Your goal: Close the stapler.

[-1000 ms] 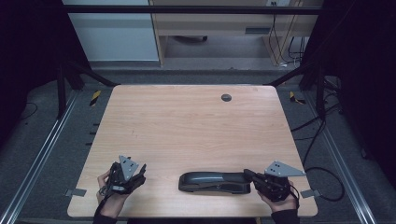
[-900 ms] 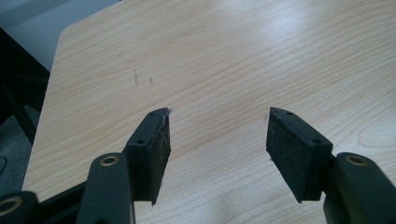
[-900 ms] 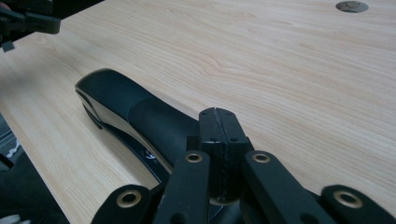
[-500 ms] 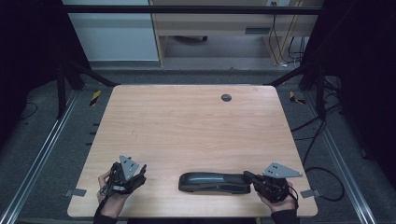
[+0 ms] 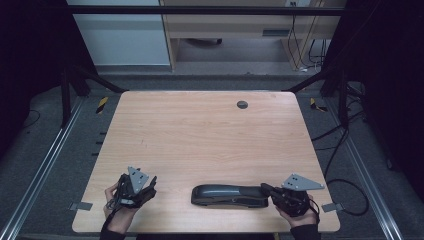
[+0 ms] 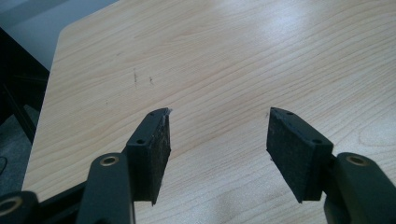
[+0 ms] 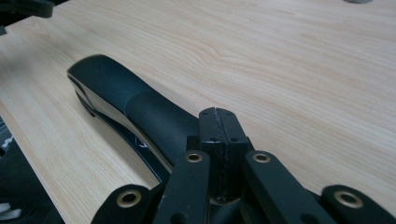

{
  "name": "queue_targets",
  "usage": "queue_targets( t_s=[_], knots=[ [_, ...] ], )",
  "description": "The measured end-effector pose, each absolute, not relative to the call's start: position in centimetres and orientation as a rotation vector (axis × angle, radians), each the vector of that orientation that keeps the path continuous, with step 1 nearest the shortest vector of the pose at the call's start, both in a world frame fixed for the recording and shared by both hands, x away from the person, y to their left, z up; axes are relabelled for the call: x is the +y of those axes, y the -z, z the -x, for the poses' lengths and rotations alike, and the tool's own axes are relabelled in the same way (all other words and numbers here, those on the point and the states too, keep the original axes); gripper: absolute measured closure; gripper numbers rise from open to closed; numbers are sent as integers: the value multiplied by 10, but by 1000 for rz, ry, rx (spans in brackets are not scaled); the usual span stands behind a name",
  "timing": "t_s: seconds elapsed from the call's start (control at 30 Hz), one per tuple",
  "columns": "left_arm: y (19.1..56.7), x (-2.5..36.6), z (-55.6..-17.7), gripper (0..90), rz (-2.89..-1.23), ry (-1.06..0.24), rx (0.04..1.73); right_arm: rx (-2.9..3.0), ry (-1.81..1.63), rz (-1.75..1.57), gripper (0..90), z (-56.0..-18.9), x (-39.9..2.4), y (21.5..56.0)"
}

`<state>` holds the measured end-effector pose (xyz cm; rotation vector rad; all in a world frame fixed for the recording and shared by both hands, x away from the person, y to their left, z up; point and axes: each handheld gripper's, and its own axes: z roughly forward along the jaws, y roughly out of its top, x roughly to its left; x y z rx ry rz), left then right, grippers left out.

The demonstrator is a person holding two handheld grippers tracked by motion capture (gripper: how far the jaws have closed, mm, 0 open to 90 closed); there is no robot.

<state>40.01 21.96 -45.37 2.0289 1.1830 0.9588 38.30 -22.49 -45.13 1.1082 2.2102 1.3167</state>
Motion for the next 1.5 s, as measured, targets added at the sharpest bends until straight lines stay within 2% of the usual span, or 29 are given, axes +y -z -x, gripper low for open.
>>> queue_targets(
  t_s=[0.27, 0.43, 0.53, 0.7, 1.0, 1.27, 1.5],
  knots=[
    [454, 219, -400, 382, -2034, -959, 1176, 2162, -1370, -1090, 883, -381, -224, 442],
    [456, 219, -401, 372, -2043, -958, 1172, 2142, -1351, -1095, 813, -382, -224, 437],
    [456, 219, -402, 363, -2042, -958, 1173, 2125, -1329, -1111, 747, -383, -225, 436],
    [457, 219, -402, 348, -2047, -958, 1172, 2010, -1315, -1160, 563, -384, -235, 434],
    [459, 220, -404, 331, -2056, -960, 1171, 1906, -1227, -1261, 412, -393, -257, 448],
    [462, 225, -408, 296, -2062, -940, 1167, 1895, -1123, -1361, 328, -404, -274, 468],
    [469, 233, -417, 231, -2068, -887, 1192, 1919, -1062, -1430, 313, -410, -286, 480]
  ],
)
